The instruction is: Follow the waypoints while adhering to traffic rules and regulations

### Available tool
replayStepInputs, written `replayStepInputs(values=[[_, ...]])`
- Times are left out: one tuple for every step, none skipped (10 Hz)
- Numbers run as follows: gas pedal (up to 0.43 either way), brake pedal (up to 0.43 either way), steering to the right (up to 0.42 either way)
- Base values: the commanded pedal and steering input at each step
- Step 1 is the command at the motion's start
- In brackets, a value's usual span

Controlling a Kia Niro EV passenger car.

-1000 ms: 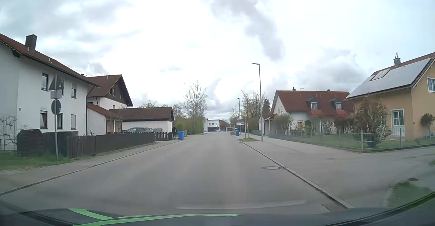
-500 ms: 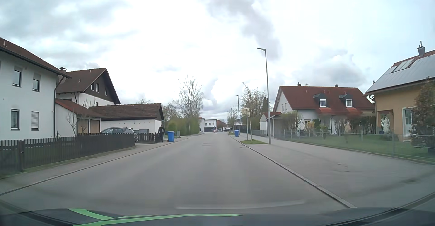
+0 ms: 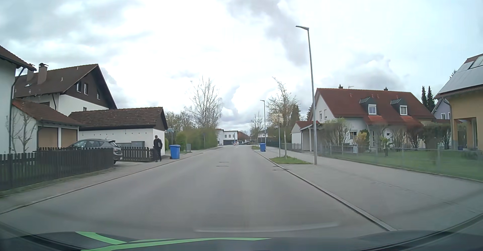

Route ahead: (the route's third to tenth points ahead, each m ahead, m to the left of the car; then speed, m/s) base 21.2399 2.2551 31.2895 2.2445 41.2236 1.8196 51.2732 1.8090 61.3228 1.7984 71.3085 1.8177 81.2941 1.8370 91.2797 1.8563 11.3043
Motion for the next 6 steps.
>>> replayStepInputs(values=[[0.000,0.165,0.003],[0.000,0.183,0.002],[0.000,0.195,0.002],[0.000,0.207,0.001],[0.000,0.207,0.000],[0.000,0.213,0.000]])
